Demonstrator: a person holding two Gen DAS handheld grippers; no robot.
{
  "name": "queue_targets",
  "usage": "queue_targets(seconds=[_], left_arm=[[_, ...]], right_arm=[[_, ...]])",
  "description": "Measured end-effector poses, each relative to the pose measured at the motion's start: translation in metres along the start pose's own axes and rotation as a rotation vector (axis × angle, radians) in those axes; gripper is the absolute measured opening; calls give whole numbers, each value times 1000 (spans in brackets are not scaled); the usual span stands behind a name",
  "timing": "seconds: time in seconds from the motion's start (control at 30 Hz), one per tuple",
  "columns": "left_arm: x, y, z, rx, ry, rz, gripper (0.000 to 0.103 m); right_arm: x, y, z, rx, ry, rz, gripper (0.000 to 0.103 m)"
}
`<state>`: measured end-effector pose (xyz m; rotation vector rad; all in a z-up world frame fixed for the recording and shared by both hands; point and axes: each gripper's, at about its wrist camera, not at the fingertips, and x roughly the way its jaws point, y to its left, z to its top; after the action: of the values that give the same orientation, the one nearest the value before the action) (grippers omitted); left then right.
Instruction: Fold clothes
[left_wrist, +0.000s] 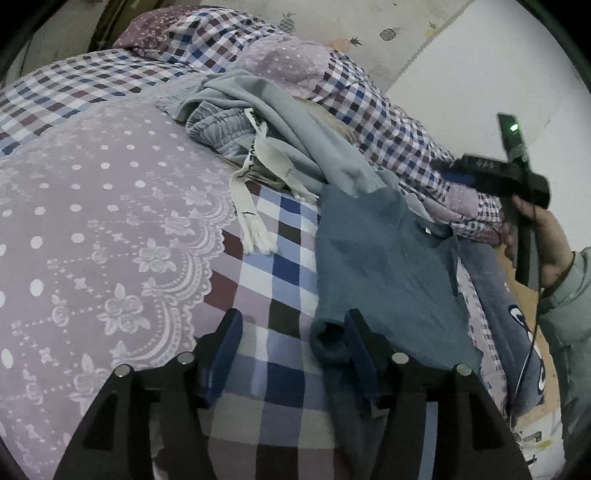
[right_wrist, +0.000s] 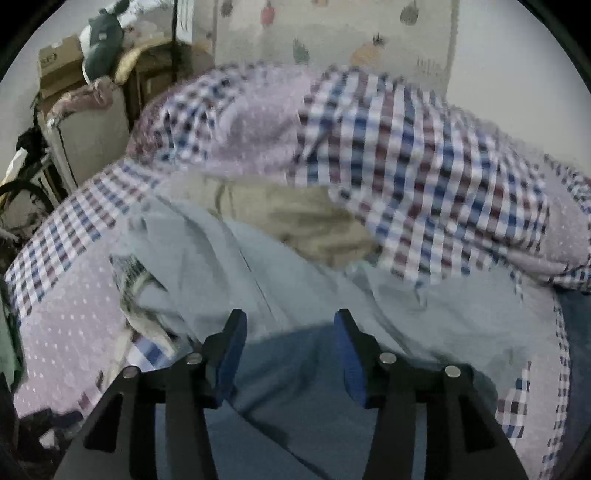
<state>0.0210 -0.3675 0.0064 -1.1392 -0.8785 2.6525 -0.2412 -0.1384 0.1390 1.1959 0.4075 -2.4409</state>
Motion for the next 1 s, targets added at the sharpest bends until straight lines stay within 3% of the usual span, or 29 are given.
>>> queue_targets(seconds=[0.2, 0.3, 0.43, 0.47, 0.5, 0.57, 0.63, 0.67, 0.8, 1.0], left_arm=[[10, -5, 5, -9, 1, -17, 64], [14, -4, 9, -44, -5, -41, 64], [19, -7, 9, -57, 1, -50, 63], [21, -8, 9, -61, 3, -53, 56], [22, -8, 10, -64, 5, -55, 34], [25, -10, 10, -70, 8, -59, 5], [24, -14, 8, -36, -13, -40, 3], [21, -16, 9, -27, -27, -38, 3], [10, -21, 10, 3, -87, -31, 2], [18, -21, 12, 19, -64, 9, 2]], right_arm=[[52, -42, -9, 140, 138, 26, 53], [73, -60, -12, 242, 157, 104, 53], [82, -62, -7, 267, 142, 101, 53], [84, -63, -6, 273, 138, 100, 53], [86, -64, -5, 279, 134, 100, 53], [91, -65, -3, 292, 126, 98, 52], [95, -66, 0, 304, 118, 97, 14], [97, -67, 1, 310, 114, 96, 0], [105, -71, 6, 337, 95, 90, 0], [107, -80, 12, 364, 60, 47, 0]])
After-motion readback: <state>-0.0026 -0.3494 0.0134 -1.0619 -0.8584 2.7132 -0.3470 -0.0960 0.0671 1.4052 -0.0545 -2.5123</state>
